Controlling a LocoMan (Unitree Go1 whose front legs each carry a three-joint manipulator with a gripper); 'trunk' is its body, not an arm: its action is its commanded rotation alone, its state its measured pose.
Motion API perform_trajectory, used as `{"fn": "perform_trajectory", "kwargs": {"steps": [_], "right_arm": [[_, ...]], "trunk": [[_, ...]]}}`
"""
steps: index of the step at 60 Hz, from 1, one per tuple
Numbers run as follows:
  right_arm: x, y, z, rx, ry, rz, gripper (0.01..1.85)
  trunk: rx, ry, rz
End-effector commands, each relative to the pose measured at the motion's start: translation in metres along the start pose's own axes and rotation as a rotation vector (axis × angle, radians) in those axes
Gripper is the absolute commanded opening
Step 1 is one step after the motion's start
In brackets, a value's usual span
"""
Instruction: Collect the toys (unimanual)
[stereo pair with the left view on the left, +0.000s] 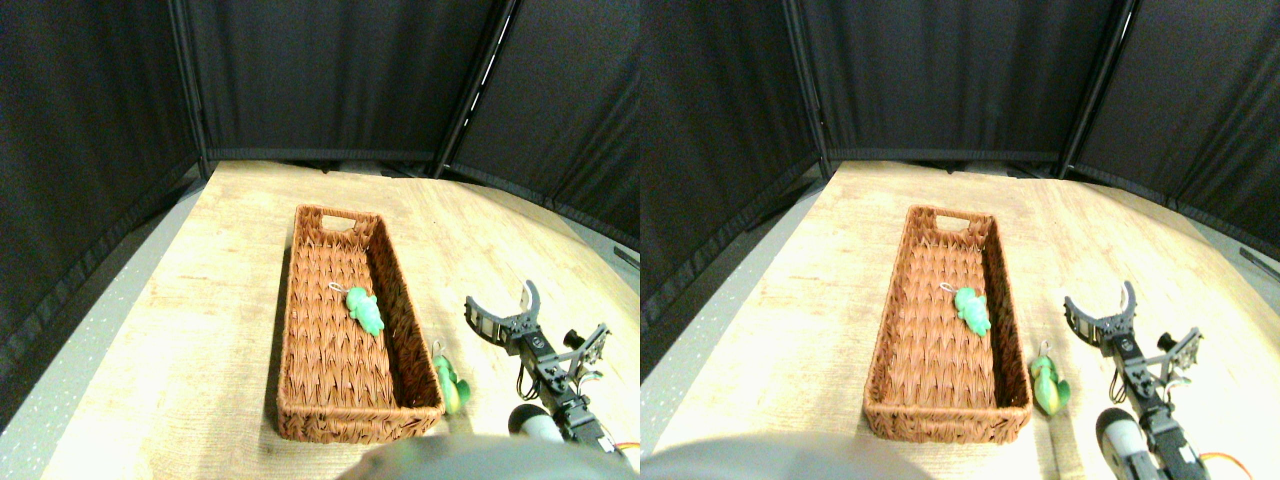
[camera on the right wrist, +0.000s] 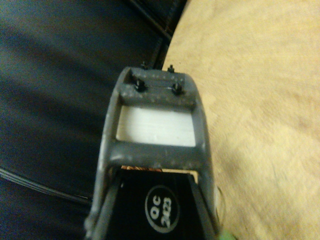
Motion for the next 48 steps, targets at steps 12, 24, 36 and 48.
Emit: {"fn": "perform_trajectory", "kwargs": {"steps": [12,24,36,48], "right_arm": [[-0.028,-0.015,-0.025,0.091,0.093,-0.059,0.82],[-0.047,-0.022,-0.046,0.179,0.159,-0.108,0.78],[-0.056,-0.032,-0.061,0.108,0.225,-0.146,0.84],[-0.046,-0.057,-0.073,0.162,0.237,-0.210,0.86]], "trunk": [[-0.040,0.020,0.002],[-0.063,0.027,0.009],[-0.079,0.028,0.023],[-0.078,0.030,0.036]]}}
